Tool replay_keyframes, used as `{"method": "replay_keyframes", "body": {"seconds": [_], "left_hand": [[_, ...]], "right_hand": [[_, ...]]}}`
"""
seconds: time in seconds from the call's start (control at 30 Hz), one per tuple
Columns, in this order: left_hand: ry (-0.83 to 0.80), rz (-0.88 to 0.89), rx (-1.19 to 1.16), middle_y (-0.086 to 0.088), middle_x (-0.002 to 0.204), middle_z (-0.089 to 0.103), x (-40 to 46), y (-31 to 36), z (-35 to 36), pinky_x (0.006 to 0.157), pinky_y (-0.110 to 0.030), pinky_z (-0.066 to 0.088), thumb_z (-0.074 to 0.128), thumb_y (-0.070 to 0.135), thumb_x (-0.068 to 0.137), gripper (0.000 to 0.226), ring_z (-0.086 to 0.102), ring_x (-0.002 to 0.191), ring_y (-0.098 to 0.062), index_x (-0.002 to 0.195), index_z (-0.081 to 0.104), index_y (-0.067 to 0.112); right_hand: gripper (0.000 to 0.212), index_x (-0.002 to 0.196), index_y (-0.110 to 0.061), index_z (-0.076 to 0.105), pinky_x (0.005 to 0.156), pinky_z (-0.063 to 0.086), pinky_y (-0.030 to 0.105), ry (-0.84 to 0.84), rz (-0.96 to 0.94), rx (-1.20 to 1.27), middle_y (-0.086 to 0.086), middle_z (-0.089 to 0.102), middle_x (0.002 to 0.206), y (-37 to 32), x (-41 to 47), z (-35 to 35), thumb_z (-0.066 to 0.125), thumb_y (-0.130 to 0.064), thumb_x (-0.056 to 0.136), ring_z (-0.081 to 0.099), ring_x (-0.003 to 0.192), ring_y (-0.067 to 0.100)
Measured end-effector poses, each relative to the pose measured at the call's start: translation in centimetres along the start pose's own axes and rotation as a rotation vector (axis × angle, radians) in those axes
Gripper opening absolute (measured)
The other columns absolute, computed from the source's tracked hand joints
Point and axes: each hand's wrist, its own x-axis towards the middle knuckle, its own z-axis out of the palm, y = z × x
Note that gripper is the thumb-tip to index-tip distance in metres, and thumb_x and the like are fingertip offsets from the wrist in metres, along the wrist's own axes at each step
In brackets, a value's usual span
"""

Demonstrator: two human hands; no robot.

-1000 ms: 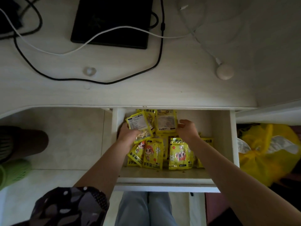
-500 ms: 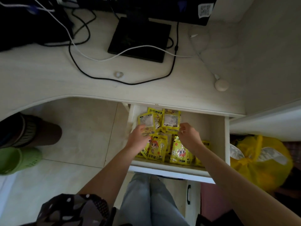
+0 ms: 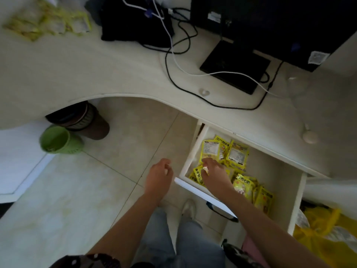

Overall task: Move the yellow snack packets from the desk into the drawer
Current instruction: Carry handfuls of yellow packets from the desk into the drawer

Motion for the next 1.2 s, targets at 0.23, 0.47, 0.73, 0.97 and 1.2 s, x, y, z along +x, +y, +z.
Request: {"method": "replay_keyframes", "body": {"seconds": [0.23, 0.47, 0.73, 0.97, 1.2], "left_hand": [[0.15, -0.126, -0.031, 0.0, 0.105, 0.068, -1.1, -6.8, -6.7, 0.077, -0.022, 0.045, 0.05, 0.025, 0.095, 0.024, 0.06, 0.09, -0.01, 0.117, 0.061, 0.022], [0.268, -0.234, -0.057, 0.002, 0.101, 0.066, -0.7, -13.7, -14.7, 0.079, -0.024, 0.047, 0.051, 0.024, 0.095, 0.025, 0.061, 0.096, -0.015, 0.118, 0.06, 0.022], [0.357, -0.258, -0.015, 0.009, 0.096, 0.063, 2.4, -19.7, -23.2, 0.076, -0.024, 0.044, 0.052, 0.026, 0.093, 0.024, 0.055, 0.089, -0.008, 0.116, 0.059, 0.024], [0.41, -0.267, 0.005, 0.008, 0.095, 0.062, 7.5, -22.0, -29.2, 0.075, -0.023, 0.042, 0.053, 0.025, 0.092, 0.024, 0.058, 0.093, -0.011, 0.115, 0.061, 0.022], [0.438, -0.254, 0.025, 0.003, 0.101, 0.066, 15.3, -22.2, -34.4, 0.082, -0.03, 0.048, 0.053, 0.024, 0.093, 0.025, 0.06, 0.099, -0.016, 0.116, 0.061, 0.019]], "right_hand": [[0.034, 0.126, -0.01, 0.05, 0.094, 0.046, 0.036, -0.101, -0.19, -0.093, 0.012, 0.055, 0.124, -8.4, 0.8, 4.9, 0.047, -0.013, 0.093, 0.055, 0.114, 0.029], [0.036, 0.13, -0.013, 0.048, 0.089, 0.038, 0.021, -0.158, -0.265, -0.151, 0.006, 0.054, 0.129, -18.1, 3.7, 10.3, 0.045, -0.014, 0.094, 0.054, 0.113, 0.02], [0.038, 0.132, -0.012, 0.046, 0.1, 0.042, 0.03, -0.16, -0.353, -0.158, 0.006, 0.053, 0.131, -28.6, 8.0, 14.3, 0.045, -0.016, 0.095, 0.053, 0.118, 0.019], [0.038, 0.131, -0.009, 0.048, 0.098, 0.042, 0.031, -0.135, -0.428, -0.173, 0.008, 0.054, 0.129, -35.8, 13.0, 15.3, 0.045, -0.015, 0.094, 0.054, 0.117, 0.022], [0.037, 0.129, -0.006, 0.05, 0.097, 0.042, 0.032, -0.156, -0.493, -0.226, 0.012, 0.056, 0.126, -41.9, 20.1, 14.8, 0.045, -0.013, 0.093, 0.053, 0.116, 0.026]]}}
